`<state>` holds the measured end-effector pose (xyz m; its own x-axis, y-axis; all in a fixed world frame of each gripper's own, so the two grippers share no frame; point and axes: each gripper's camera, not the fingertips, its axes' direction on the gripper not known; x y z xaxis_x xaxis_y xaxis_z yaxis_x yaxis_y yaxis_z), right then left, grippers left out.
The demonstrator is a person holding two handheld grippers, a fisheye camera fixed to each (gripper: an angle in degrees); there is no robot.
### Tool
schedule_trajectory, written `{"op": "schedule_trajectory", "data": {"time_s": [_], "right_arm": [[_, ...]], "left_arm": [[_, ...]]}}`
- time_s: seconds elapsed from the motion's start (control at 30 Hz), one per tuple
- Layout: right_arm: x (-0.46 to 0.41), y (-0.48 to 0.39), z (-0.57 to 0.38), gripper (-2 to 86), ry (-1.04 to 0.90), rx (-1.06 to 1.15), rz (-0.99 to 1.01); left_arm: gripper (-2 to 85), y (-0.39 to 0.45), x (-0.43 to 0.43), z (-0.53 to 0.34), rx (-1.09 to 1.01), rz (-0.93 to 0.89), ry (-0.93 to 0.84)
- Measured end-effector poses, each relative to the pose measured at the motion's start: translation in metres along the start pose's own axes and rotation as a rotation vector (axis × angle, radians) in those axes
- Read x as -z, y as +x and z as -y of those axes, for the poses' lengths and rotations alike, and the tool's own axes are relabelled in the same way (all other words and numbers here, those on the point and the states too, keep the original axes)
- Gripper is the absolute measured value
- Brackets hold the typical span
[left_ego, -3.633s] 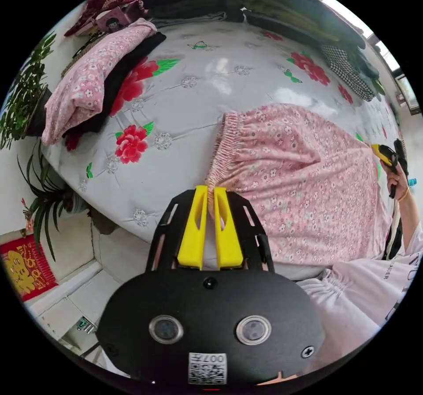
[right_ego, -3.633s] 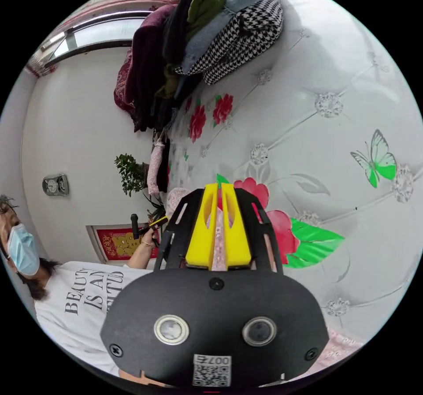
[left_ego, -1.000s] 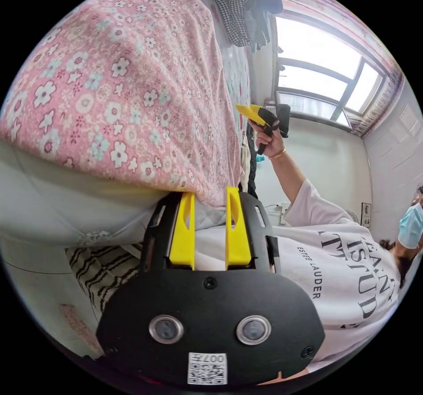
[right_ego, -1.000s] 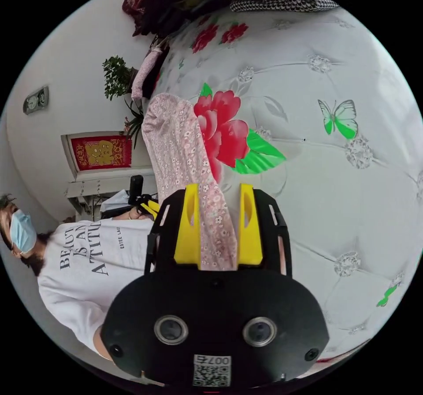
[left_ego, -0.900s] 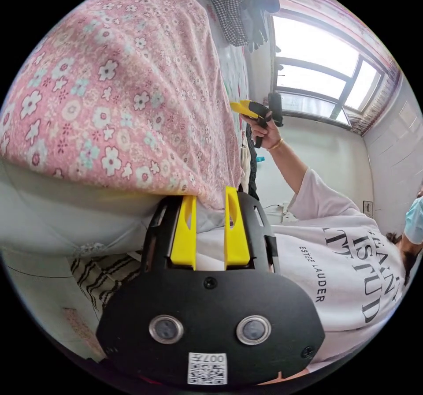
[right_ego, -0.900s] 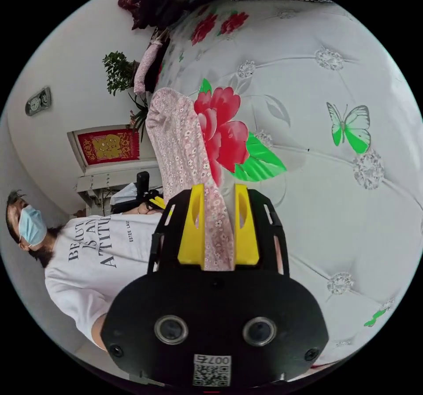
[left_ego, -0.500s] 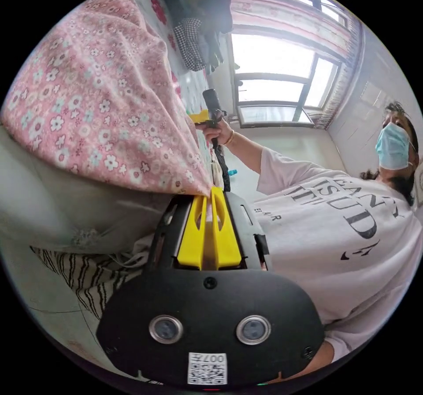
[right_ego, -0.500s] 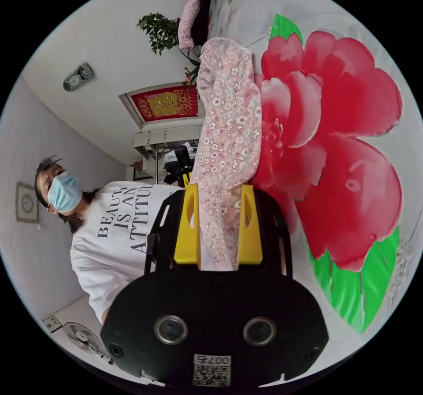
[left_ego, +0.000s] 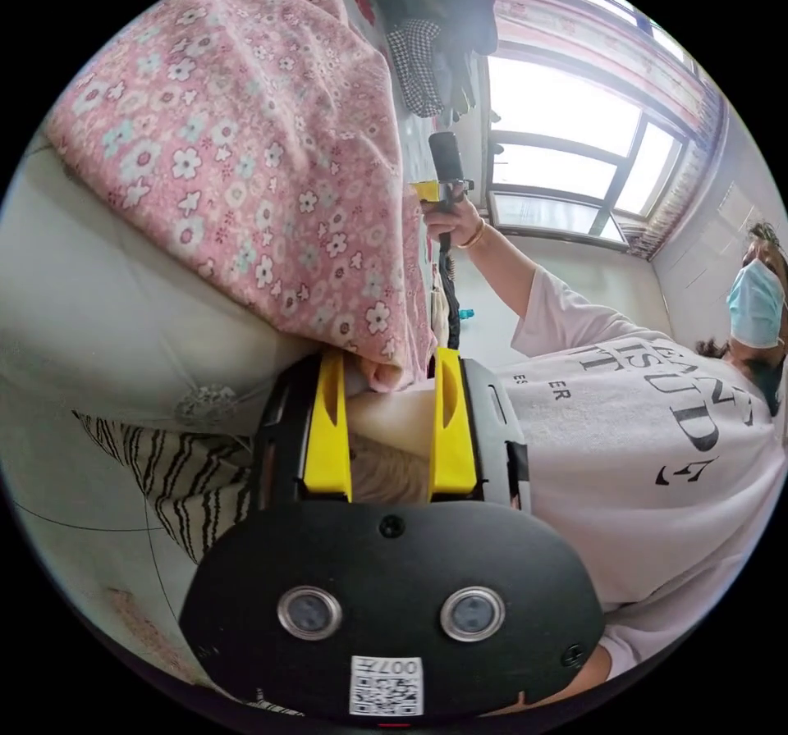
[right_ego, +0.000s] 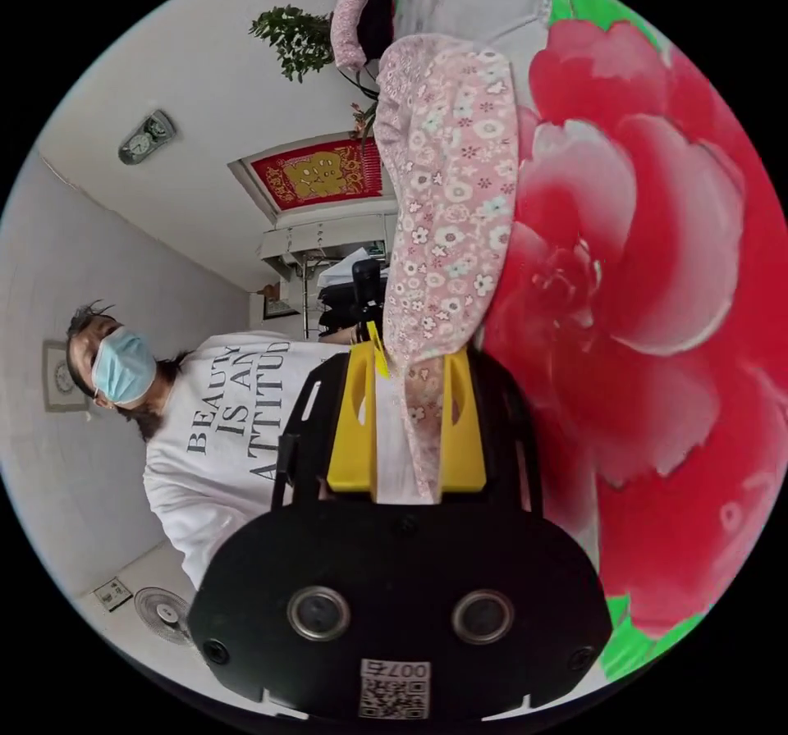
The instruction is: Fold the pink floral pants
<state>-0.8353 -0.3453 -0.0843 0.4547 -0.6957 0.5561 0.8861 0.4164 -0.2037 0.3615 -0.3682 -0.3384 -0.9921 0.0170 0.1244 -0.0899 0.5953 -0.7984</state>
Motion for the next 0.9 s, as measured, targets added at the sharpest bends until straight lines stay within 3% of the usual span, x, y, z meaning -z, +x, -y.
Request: {"op": "schedule_trajectory", "data": {"time_s": [0.13, 0.3, 0.43, 0.53, 0.63, 0.7, 0.9], "right_arm": [[-0.015, -0.015, 0.003, 0.7, -0.020, 0.028, -0.098], [0.028, -0.133, -0.052, -0.1, 0.347, 0.368, -0.146], [0.004, -0.241, -0.091, -0.3, 0.458, 0.650, -0.292], [-0.038, -0.324, -0.135, -0.3, 0.610, 0.913, -0.443], [-0.091, -0.377, -0.172, -0.4, 0.730, 1.031, -0.419], [-0.153, -0.413, -0.213, -0.4, 0.777, 1.217, -0.583], [-0.237, -0.431, -0.222, -0.4, 0.856, 1.194, -0.849]], "left_arm": [[-0.5, 0.007, 0.001, -0.008, -0.011, -0.052, 0.071], [-0.8, 0.091, 0.043, -0.012, -0.282, -0.131, 0.143], [-0.9, 0.188, 0.085, -0.002, -0.526, -0.138, 0.184], [-0.9, 0.294, 0.107, 0.000, -0.740, -0.074, 0.155], [-0.9, 0.395, 0.114, -0.022, -0.879, 0.016, 0.122], [-0.9, 0.463, 0.109, -0.064, -1.048, 0.069, 0.117], [-0.9, 0.535, 0.069, -0.098, -1.152, 0.172, 0.086]]}}
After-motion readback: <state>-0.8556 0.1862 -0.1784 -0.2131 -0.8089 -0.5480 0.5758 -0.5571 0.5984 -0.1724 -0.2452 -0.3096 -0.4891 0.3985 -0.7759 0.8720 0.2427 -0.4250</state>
